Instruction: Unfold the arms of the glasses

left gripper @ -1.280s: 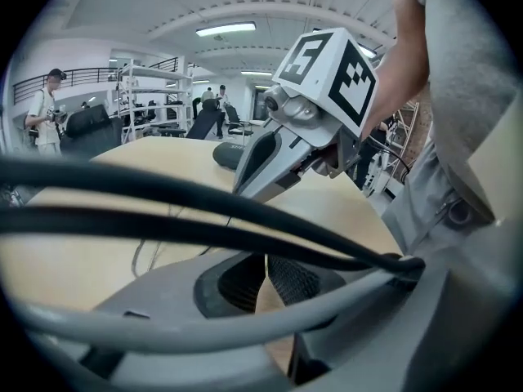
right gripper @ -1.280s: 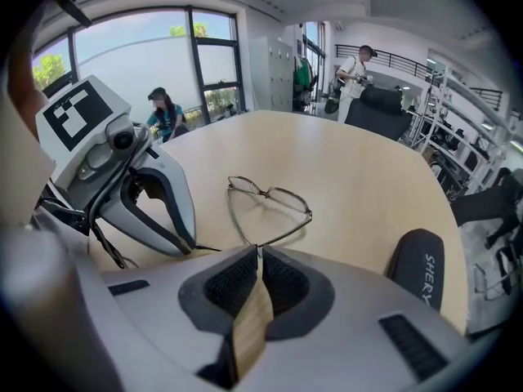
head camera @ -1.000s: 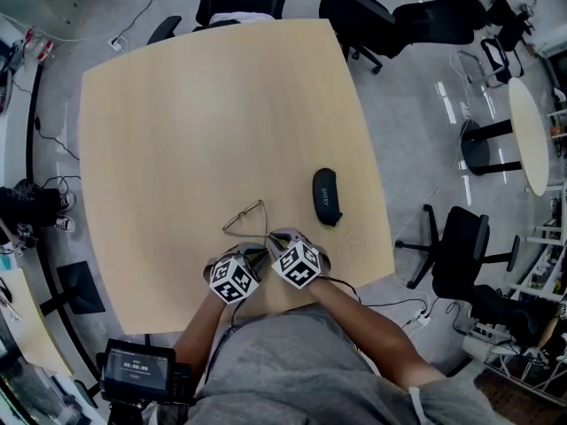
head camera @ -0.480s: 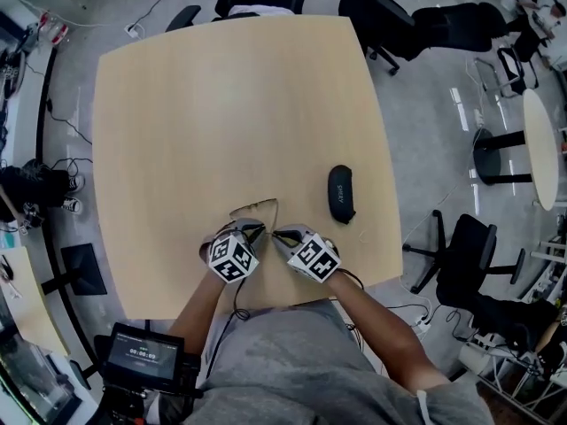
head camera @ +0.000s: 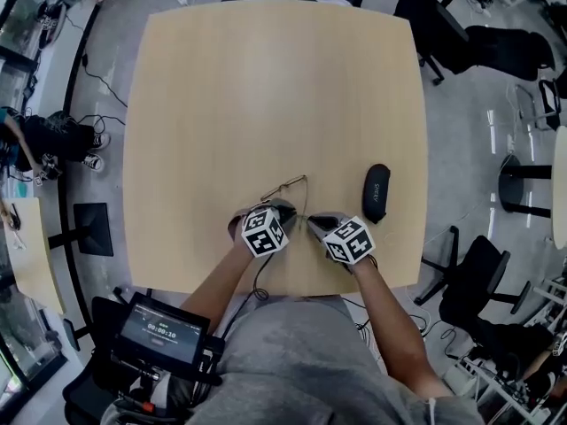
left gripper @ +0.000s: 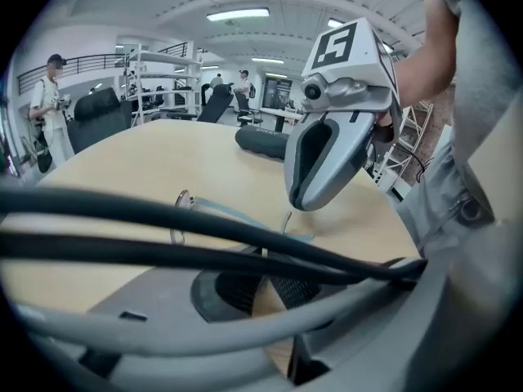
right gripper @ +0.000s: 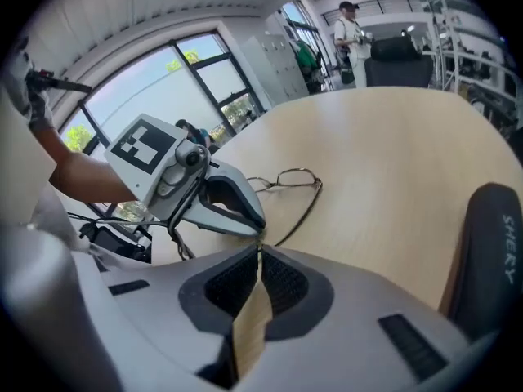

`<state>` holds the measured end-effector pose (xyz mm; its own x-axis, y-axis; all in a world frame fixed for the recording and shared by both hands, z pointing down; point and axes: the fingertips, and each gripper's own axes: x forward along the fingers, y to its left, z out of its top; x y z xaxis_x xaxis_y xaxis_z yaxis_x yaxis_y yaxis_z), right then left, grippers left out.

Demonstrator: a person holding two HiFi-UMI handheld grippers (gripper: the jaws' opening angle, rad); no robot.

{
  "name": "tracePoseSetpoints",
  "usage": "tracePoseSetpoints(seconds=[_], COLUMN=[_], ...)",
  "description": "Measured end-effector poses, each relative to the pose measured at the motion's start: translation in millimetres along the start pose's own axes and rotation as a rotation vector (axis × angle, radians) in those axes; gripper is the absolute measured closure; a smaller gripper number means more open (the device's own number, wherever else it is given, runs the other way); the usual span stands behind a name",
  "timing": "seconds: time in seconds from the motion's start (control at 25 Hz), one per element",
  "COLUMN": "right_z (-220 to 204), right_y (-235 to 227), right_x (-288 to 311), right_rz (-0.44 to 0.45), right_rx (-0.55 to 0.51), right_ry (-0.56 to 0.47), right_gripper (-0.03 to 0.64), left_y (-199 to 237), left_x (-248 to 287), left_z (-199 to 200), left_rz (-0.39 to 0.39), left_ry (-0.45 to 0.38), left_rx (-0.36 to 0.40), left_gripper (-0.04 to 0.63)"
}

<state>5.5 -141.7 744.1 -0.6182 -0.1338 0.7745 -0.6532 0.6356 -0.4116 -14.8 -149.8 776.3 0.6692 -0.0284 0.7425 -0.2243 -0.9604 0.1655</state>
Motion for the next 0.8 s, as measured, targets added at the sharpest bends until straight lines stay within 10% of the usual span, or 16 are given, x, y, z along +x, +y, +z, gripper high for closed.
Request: tracePoseSetpoints(seconds=[0.52, 0.8], right_z=[45.6, 26.6], right_y=[-18.2, -17.2], right_x=[2.6, 37.9], right_rz=[-0.087, -0.083], right_rx=[-0.031, -0.064], right_ry=[-0.111, 0.023], right_gripper=[0.601, 0.604], left_y=[1.0, -1.4], left_x=[-6.7, -6.8], left_z=[-1.2, -2.6], left_rz=[-0.009, -0.02], left_ry=[-0.043, -0.046], left_rx=[-0.048, -0.062], left_gripper=[0.586, 0.586])
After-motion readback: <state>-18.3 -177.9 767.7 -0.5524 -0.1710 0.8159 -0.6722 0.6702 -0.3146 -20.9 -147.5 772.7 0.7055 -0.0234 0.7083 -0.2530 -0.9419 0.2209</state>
